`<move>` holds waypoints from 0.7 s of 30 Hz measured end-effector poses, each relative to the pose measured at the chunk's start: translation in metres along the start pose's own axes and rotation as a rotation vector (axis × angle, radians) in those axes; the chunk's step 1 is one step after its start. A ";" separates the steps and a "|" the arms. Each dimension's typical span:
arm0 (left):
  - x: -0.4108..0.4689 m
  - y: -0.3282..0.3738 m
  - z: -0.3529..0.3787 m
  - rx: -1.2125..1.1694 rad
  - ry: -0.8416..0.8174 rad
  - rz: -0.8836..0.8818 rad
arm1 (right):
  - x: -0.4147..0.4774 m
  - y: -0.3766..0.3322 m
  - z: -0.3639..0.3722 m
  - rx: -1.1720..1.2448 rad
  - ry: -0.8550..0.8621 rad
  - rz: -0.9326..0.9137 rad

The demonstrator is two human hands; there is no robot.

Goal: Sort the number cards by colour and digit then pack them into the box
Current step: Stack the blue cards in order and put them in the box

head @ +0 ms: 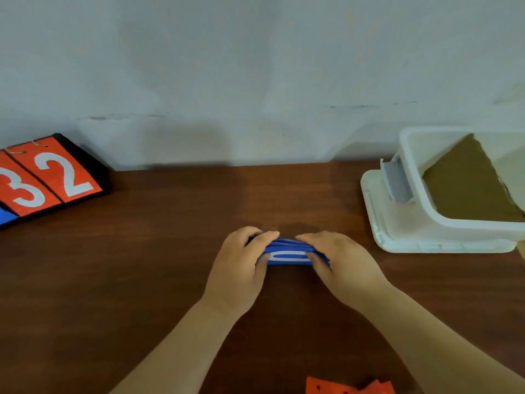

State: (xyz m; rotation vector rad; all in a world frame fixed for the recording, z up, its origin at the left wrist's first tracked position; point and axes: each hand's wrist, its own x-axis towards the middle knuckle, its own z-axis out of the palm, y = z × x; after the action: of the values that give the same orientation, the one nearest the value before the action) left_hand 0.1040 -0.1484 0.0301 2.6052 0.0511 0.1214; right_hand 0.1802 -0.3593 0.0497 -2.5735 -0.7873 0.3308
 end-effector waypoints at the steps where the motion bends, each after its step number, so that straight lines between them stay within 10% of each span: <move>1: 0.002 0.001 0.000 -0.001 0.002 -0.009 | 0.000 0.001 0.001 0.005 -0.009 0.009; 21: 0.005 -0.003 0.006 -0.059 0.022 -0.140 | 0.002 0.017 0.004 0.051 0.011 0.095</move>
State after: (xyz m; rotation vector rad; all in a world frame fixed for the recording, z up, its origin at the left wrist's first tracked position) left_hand 0.1094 -0.1488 0.0240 2.5319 0.2343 0.0999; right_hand 0.1883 -0.3695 0.0382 -2.5675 -0.6455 0.3606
